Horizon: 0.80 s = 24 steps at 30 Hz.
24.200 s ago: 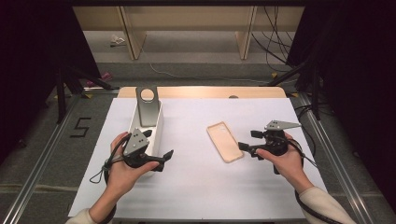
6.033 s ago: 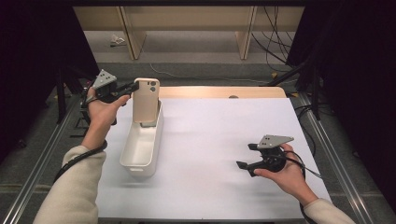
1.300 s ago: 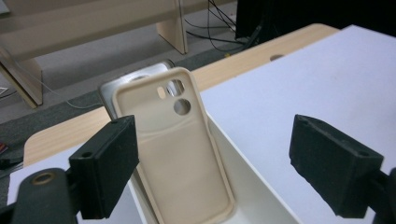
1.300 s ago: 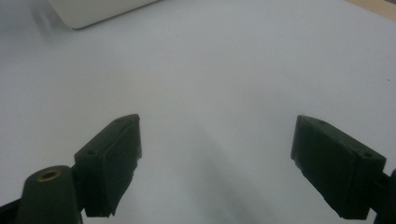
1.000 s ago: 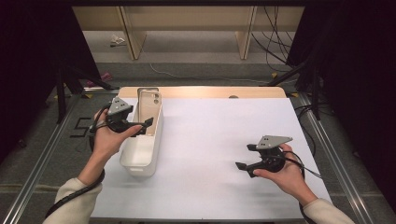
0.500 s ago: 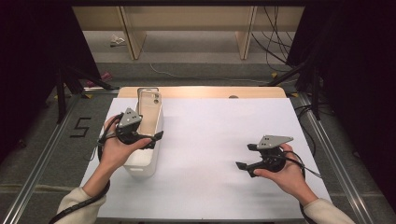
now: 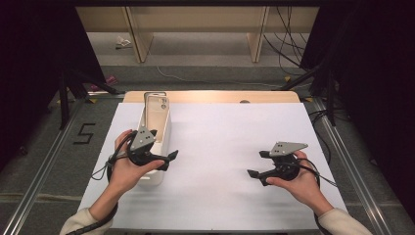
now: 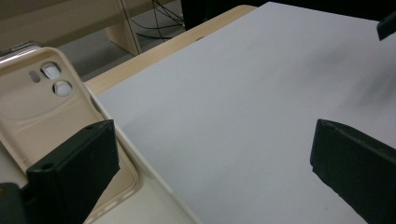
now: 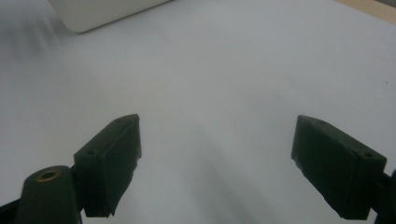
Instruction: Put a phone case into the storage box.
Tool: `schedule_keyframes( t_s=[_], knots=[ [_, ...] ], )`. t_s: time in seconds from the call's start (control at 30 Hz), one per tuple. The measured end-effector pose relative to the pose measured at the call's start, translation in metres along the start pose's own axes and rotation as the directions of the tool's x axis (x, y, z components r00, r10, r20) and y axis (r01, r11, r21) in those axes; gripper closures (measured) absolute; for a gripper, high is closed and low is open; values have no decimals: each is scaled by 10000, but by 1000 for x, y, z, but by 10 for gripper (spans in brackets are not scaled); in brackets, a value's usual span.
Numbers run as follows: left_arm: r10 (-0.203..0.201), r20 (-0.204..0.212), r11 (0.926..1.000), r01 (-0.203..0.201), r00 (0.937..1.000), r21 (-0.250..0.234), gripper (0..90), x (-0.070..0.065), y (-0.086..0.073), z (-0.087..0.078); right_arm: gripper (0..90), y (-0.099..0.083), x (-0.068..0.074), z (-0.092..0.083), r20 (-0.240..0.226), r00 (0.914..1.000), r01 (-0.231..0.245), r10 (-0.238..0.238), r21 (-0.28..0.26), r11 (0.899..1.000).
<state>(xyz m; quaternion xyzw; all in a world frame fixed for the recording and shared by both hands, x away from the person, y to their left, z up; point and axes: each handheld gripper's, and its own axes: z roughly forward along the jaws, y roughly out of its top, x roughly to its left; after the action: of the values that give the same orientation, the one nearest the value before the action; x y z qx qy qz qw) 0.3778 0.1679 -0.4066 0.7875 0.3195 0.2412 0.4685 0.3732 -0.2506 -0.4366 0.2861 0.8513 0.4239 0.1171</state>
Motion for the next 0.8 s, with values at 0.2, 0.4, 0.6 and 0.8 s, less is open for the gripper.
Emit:
schedule_keyframes(
  t_s=[0.2, 0.4, 0.6, 0.8],
  knots=[
    [232, 40, 9992, -231, 9997, -321, 10, -9, -4, -3, 169, 0, 0, -1, 3, 10000, -13, 13, -20, 10000],
    [309, 28, 9988, -308, 9995, -393, 9, -14, -10, -6, 168, 0, 0, -1, -18, 10000, -9, 9, -20, 10000],
    [288, 128, 9989, -283, 9995, -376, 8, -18, -16, -8, 168, 0, 0, -1, -16, 10000, 13, -13, -38, 10000],
    [408, 158, 9987, -403, 9990, -317, 10, -21, -21, -11, 168, 0, 1, -1, -27, 10000, 28, -28, -36, 10000]
  ],
)
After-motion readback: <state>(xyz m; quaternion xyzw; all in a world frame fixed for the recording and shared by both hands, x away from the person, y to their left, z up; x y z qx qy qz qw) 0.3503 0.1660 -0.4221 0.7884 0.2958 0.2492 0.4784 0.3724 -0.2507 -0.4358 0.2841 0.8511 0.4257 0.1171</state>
